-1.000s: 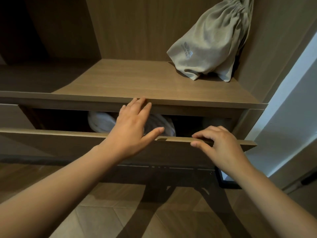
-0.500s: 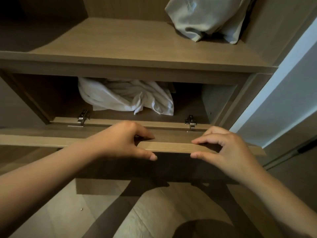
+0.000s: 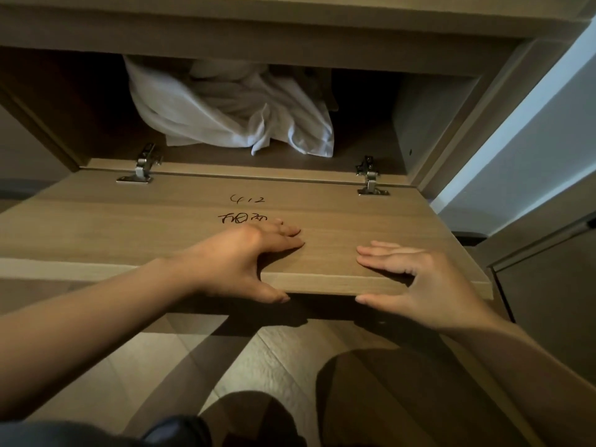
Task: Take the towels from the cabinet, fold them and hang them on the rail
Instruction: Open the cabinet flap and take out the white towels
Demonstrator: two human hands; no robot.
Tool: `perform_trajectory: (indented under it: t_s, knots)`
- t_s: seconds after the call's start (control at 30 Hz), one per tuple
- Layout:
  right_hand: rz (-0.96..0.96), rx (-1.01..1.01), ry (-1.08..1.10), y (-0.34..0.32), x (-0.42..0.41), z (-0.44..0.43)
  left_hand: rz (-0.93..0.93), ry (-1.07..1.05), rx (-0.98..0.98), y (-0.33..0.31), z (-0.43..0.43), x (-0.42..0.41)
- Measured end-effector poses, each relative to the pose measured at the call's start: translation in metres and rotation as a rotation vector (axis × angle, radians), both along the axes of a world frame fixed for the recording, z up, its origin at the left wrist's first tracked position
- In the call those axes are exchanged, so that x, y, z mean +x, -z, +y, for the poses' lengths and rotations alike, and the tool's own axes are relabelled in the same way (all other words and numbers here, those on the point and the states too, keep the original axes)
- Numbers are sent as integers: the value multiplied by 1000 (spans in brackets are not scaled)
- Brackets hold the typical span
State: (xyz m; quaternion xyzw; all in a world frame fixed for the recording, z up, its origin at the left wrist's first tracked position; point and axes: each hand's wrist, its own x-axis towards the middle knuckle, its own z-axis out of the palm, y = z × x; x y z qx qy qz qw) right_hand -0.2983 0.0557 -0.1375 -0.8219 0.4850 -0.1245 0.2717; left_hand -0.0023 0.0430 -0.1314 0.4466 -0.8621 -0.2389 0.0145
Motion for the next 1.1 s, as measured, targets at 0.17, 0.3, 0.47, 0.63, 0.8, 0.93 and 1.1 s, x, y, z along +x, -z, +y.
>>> perform_trajectory:
  t_s: [0.17, 0.3, 0.47, 0.63, 0.8, 0.93, 1.1]
  knots:
    - [163, -9, -93, 28, 0, 6, -40, 30, -24, 33, 11, -3]
    - [258, -182, -157, 56, 5, 17, -100, 47, -129, 62, 22, -8]
    - [252, -253, -174, 91, 5, 18, -77, 54, -202, 94, 29, -7]
    - [179, -198, -5, 115, 17, -1, -176, -110, -149, 119, 14, 1]
    - [218, -108, 3, 124, 12, -31, -210, -111, -129, 124, -1, 9]
    - [232, -113, 7, 132, 12, -31, -188, -115, -139, 127, 1, 9]
    - [249, -105, -7, 129, 11, -31, -207, -111, -145, 128, 1, 8]
